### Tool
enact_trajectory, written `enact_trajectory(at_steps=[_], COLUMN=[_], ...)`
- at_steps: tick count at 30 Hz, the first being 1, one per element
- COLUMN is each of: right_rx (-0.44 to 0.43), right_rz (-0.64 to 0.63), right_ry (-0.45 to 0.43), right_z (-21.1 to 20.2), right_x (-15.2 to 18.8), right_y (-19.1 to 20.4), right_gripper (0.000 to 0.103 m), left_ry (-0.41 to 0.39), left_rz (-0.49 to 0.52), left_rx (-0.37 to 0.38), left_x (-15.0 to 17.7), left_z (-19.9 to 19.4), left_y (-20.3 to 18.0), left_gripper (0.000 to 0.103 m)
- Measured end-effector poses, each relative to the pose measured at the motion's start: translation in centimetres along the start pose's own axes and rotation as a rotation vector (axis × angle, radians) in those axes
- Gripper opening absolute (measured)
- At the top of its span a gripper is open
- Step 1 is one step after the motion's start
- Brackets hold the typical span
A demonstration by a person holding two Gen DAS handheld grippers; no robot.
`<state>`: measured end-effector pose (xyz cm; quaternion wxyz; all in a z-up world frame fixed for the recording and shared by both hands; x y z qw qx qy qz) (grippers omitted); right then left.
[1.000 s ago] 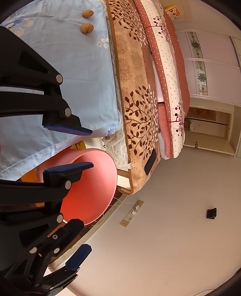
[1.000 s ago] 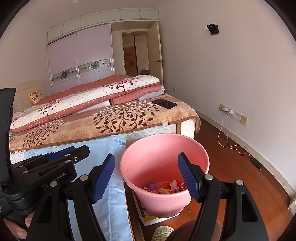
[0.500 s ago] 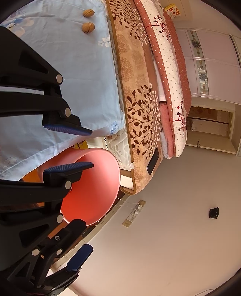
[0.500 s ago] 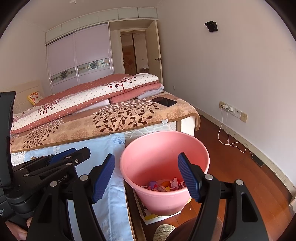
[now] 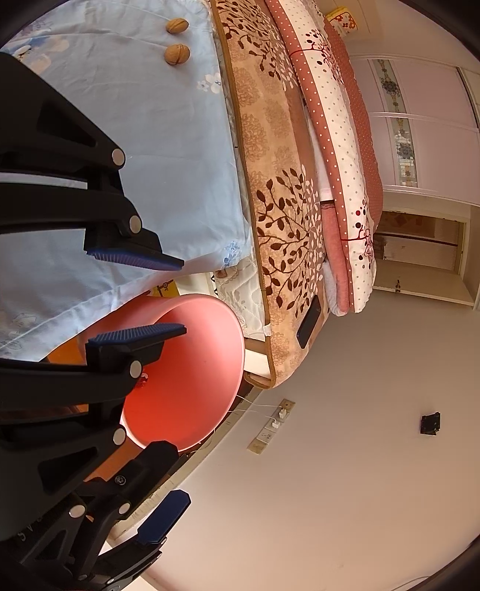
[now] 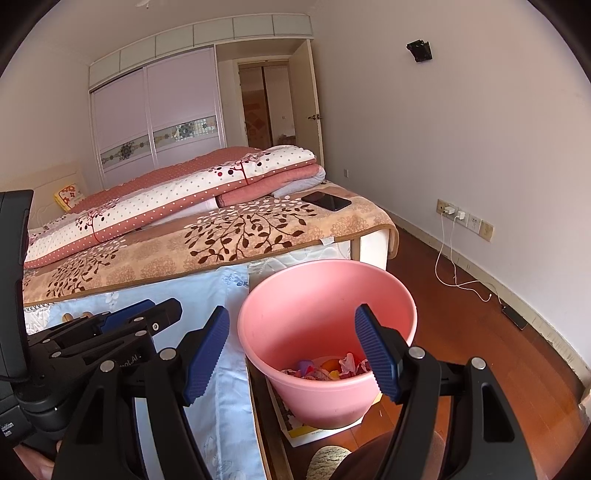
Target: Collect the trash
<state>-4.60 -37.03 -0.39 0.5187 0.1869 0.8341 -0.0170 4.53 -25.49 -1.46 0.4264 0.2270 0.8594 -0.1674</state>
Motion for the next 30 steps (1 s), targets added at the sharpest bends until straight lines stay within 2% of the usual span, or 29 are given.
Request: enact_trajectory(at_steps=[30], right_rx=[0.003], right_rz=[0.003], right_ry=[0.001], right_z=[0.03], right_x=[-0.13], right_y=[-0.09], right_gripper=[0.069], left_ry=[0.012], left_rz=[0.008], left_rx=[-0.005], left_x=[0.1], left_z=[0.14], left_y=[0.1], left_gripper=[0.03])
Point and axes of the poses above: each gripper's, at about its wrist camera, not at the fingertips, and z roughly the way its jaws point, y to its left, x to its underside, the point moved 5 cm from there along z, roughly the way its jaws point, and after that the axes turned 3 degrees about z, right-handed, at the moved point
